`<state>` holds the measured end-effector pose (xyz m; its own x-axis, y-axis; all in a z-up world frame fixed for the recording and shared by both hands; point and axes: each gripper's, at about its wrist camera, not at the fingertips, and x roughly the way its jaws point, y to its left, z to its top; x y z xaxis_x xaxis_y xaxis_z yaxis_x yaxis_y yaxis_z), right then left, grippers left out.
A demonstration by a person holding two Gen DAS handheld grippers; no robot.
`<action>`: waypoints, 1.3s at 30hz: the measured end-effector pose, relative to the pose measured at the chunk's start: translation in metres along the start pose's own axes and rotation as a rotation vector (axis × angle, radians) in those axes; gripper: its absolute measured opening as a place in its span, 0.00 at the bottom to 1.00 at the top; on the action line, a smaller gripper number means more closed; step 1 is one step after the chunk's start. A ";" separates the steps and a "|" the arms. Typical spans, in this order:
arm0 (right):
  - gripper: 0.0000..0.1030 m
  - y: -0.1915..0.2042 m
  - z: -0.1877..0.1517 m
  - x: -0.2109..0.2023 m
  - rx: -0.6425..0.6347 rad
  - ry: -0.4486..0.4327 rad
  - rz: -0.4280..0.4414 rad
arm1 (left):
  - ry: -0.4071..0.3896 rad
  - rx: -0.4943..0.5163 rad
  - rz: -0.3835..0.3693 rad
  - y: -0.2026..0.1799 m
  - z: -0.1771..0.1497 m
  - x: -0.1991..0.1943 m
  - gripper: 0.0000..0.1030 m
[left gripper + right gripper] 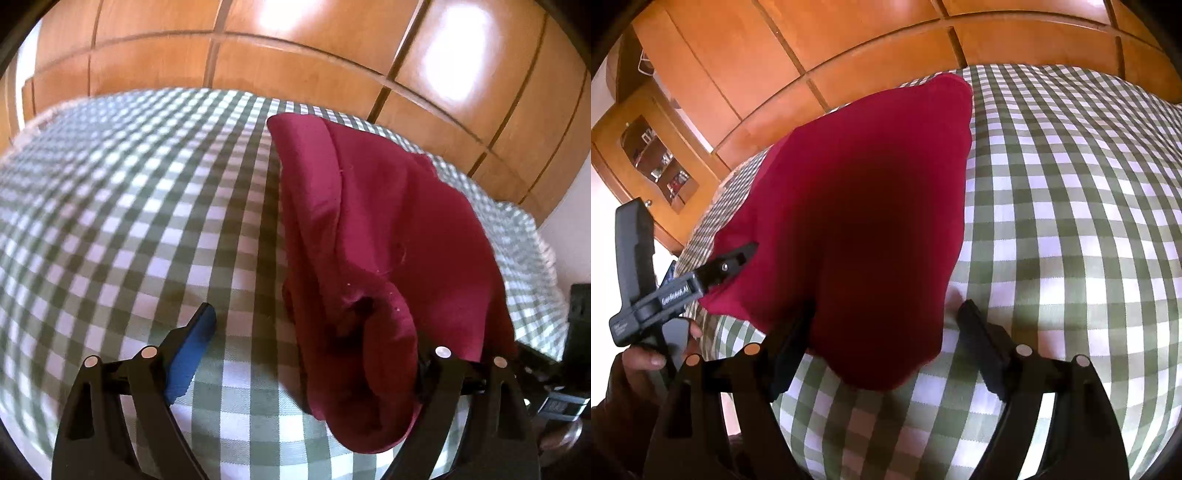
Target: Fold small clothes
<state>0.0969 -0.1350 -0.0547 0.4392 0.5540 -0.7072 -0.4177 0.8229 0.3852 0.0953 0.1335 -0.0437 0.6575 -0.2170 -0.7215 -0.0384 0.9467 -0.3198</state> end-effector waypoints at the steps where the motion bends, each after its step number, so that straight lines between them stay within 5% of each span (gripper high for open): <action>1: 0.85 0.000 -0.001 -0.002 0.003 0.020 0.022 | -0.001 -0.008 -0.018 0.003 0.000 0.000 0.84; 3: 0.92 -0.006 0.003 -0.012 0.049 0.041 0.096 | -0.004 -0.027 -0.071 0.010 -0.002 -0.001 0.84; 11: 0.93 -0.044 0.052 -0.010 0.232 -0.026 0.202 | 0.004 -0.066 -0.180 0.020 -0.003 0.001 0.79; 18: 0.86 -0.040 0.073 0.054 0.259 0.057 0.298 | 0.043 -0.124 -0.355 0.028 -0.003 0.006 0.52; 21: 0.64 -0.029 0.071 0.055 0.226 0.066 0.274 | 0.065 -0.156 -0.436 0.028 -0.006 0.011 0.35; 23: 0.48 -0.021 0.071 0.043 0.179 0.037 0.246 | 0.064 -0.148 -0.467 0.022 -0.006 0.008 0.33; 25: 0.45 -0.010 0.069 0.025 0.120 -0.007 0.214 | 0.066 -0.127 -0.487 0.013 -0.004 0.007 0.32; 31: 0.43 -0.034 0.063 -0.053 0.121 -0.169 0.166 | 0.105 -0.039 -0.569 -0.052 0.011 0.021 0.32; 36: 0.43 -0.106 0.043 -0.128 0.234 -0.304 0.072 | 0.153 0.139 -0.654 -0.162 0.037 0.050 0.32; 39: 0.43 -0.157 0.034 -0.153 0.295 -0.329 0.002 | 0.197 0.251 -0.639 -0.228 0.044 0.076 0.32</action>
<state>0.1226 -0.3442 0.0136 0.6880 0.5275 -0.4984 -0.1953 0.7961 0.5728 0.1869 -0.0882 0.0015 0.3442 -0.7644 -0.5452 0.4989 0.6408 -0.5835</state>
